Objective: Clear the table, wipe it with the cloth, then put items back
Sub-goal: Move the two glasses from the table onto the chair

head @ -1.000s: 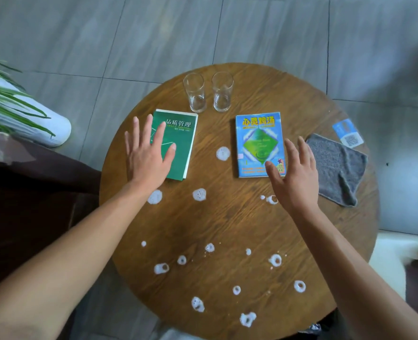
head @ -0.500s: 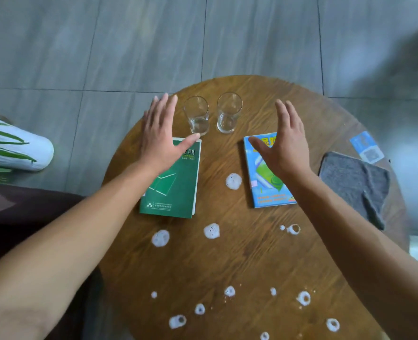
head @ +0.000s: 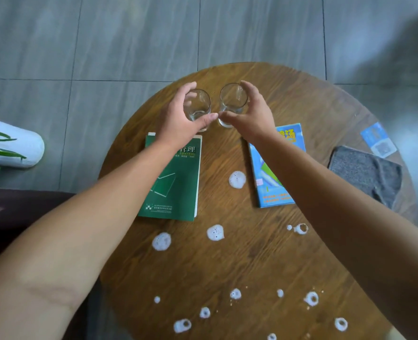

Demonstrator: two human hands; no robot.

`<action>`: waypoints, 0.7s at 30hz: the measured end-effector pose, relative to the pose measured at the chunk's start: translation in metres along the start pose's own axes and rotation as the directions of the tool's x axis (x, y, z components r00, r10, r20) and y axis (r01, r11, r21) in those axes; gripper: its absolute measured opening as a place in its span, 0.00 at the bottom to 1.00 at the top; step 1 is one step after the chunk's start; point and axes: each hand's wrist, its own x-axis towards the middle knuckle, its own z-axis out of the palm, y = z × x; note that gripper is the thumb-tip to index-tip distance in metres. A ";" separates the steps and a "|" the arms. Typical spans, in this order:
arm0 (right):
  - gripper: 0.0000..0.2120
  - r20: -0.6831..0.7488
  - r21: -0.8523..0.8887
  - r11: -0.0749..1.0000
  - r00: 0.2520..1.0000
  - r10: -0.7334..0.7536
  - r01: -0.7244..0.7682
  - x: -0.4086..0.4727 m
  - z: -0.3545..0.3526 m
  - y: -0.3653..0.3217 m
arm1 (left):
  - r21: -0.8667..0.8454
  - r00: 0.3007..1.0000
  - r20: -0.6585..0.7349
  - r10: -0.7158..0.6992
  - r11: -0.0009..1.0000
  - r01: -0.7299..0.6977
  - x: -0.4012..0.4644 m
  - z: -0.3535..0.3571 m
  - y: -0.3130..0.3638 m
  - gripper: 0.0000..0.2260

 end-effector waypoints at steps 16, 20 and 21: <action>0.32 -0.163 0.127 0.984 0.981 -0.106 0.127 -0.046 -0.031 0.012 | 0.027 0.996 -0.069 0.050 0.998 -0.048 -0.039 -0.011 0.041 0.31; 0.30 -0.222 0.136 0.979 0.968 -0.117 0.150 -0.080 -0.063 0.017 | -0.076 0.995 -0.051 0.089 0.993 -0.093 -0.068 -0.022 0.066 0.32; 0.29 -0.235 0.143 0.977 0.965 -0.118 0.155 -0.091 -0.072 0.019 | -0.092 0.994 -0.044 0.095 0.991 -0.099 -0.077 -0.024 0.071 0.32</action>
